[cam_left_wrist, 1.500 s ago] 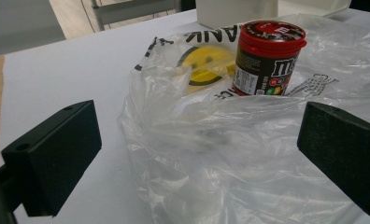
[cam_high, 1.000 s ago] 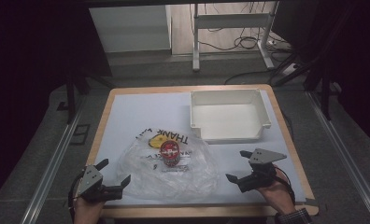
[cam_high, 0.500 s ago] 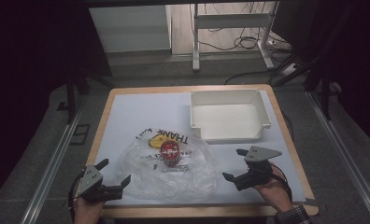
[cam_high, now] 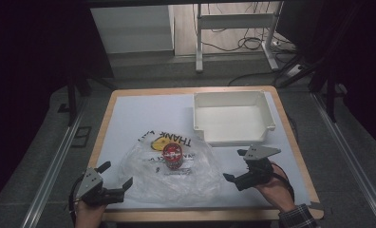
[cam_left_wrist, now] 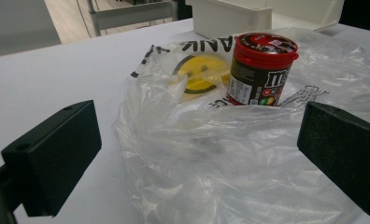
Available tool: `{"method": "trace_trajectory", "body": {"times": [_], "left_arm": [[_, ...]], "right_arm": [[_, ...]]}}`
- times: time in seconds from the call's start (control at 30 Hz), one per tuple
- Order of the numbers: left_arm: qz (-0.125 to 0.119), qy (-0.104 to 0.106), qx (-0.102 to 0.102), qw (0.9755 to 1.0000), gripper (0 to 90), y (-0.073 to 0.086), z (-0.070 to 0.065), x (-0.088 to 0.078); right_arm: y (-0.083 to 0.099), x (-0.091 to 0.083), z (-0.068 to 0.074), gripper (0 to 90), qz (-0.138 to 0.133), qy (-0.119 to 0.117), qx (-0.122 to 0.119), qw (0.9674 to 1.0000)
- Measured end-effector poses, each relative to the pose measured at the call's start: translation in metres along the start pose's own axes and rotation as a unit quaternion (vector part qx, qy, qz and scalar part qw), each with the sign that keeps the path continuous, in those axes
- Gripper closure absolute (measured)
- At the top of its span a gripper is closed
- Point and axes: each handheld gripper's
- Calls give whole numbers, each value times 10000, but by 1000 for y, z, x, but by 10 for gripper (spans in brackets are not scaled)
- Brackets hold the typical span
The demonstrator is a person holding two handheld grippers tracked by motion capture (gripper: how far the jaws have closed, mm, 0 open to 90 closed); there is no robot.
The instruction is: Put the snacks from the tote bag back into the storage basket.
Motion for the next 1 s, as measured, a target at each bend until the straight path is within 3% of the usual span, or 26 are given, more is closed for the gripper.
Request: {"method": "trace_trajectory", "body": {"times": [0.33,0.53,0.6,0.77,0.93,1.0], "left_arm": [[-41,147,-52,9999,0,-2,-3,0],[66,192,88,9998,0,-2,-6,0],[151,112,182,9997,0,-2,-7,0],[6,174,42,9998,4,-2,-3,-2],[-46,218,46,9997,8,-2,-3,-2],[-124,331,52,9994,8,-2,-3,-2]], "right_arm": [[-8,6,0,11,171,-25,-105,9998],[-12,11,1,11,264,-25,-144,9995],[-13,12,1,11,278,-25,-144,9995],[-16,15,2,11,313,-43,-106,9994],[-18,17,2,11,362,-63,-69,9993],[-20,20,2,11,410,-97,-75,9991]]}}
Point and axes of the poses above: each handheld gripper's, and its own axes: x roughly forward along the jaws, y roughly out of its underside, z roughly to its left, and after that the axes turned 2 degrees about z, right-handed
